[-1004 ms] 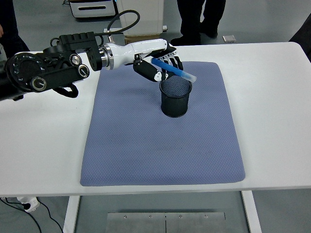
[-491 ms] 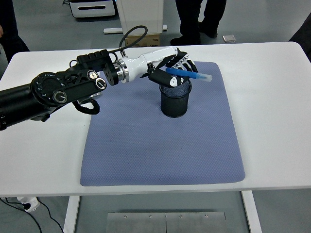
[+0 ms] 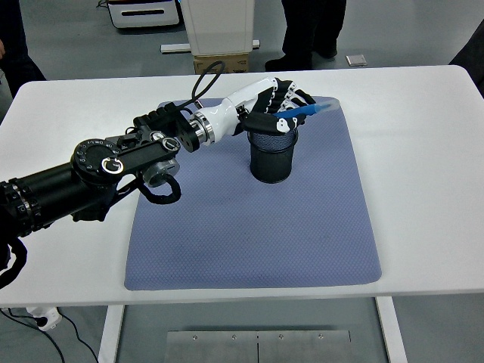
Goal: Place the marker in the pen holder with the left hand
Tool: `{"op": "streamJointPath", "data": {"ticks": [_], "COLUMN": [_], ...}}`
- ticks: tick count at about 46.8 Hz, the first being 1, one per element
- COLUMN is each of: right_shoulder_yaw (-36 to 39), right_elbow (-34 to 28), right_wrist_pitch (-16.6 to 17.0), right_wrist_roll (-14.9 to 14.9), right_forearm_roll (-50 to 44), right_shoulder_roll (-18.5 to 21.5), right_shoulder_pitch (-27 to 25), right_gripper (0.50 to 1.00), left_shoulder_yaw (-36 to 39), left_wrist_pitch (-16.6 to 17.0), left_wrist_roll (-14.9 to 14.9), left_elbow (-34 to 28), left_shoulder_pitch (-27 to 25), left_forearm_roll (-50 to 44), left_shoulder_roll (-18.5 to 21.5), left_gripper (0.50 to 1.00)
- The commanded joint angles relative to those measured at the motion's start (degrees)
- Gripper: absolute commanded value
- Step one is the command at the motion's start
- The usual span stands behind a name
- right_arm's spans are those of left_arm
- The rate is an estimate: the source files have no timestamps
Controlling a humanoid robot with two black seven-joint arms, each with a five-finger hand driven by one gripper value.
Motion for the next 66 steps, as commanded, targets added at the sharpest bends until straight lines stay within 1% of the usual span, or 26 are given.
{"op": "streamJointPath", "data": {"ticks": [1,2,5,6,7,13,14,23,29,35,43,51,56,59,62,66], "right_shoulder_yaw": [0.0,0.0,0.0,0.0,0.0,0.0,0.0,0.0,0.0,0.0,0.0,0.0,0.0,0.0,0.0,0.0], "right_elbow": [0.0,0.0,0.0,0.0,0.0,0.0,0.0,0.0,0.0,0.0,0.0,0.0,0.0,0.0,0.0,0.0], "right_wrist_pitch": [0.0,0.0,0.0,0.0,0.0,0.0,0.0,0.0,0.0,0.0,0.0,0.0,0.0,0.0,0.0,0.0], "right_wrist_roll": [0.0,0.0,0.0,0.0,0.0,0.0,0.0,0.0,0.0,0.0,0.0,0.0,0.0,0.0,0.0,0.0], "right_forearm_roll": [0.0,0.0,0.0,0.0,0.0,0.0,0.0,0.0,0.0,0.0,0.0,0.0,0.0,0.0,0.0,0.0], "right_shoulder_roll": [0.0,0.0,0.0,0.0,0.0,0.0,0.0,0.0,0.0,0.0,0.0,0.0,0.0,0.0,0.0,0.0], "right_shoulder_pitch": [0.0,0.0,0.0,0.0,0.0,0.0,0.0,0.0,0.0,0.0,0.0,0.0,0.0,0.0,0.0,0.0], "right_gripper": [1.000,1.000,1.000,1.000,1.000,1.000,1.000,1.000,1.000,1.000,1.000,1.000,1.000,1.000,1.000,1.000], "left_shoulder_yaw": [-0.6,-0.6,-0.8,-1.0,-1.2,-1.9,-2.3,-8.0,-9.8,-12.1,-15.4,-16.8,-16.8,-16.8,-16.8,-17.0], "left_wrist_pitch": [0.2,0.4,1.0,1.0,1.1,1.3,1.4,1.3,1.4,1.3,1.2,1.3,1.4,1.8,3.3,6.0], "left_wrist_roll": [0.0,0.0,0.0,0.0,0.0,0.0,0.0,0.0,0.0,0.0,0.0,0.0,0.0,-0.1,-0.3,-2.2], "left_elbow": [0.1,0.1,0.1,0.1,0.1,0.1,0.1,0.1,0.3,2.0,5.8,6.4,7.5,9.0,10.0,10.4], "left_shoulder_pitch": [1.1,1.4,2.5,2.8,2.9,3.0,3.0,3.1,3.5,5.5,7.6,9.0,9.4,10.4,11.2,12.9], "left_forearm_roll": [-0.3,-0.3,-0.5,-0.8,-1.0,-1.8,-2.0,-4.8,-5.7,-7.9,-10.4,-11.8,-11.9,-12.0,-12.0,-12.1], "left_shoulder_roll": [-0.8,-1.0,-1.3,-1.3,-1.3,-1.5,-1.5,-0.8,-0.5,1.9,3.8,7.4,8.3,8.5,8.5,8.6], "left_gripper": [0.607,0.639,0.771,0.803,0.824,0.985,1.000,1.000,1.000,1.000,1.000,1.000,1.000,1.000,1.000,1.000]}}
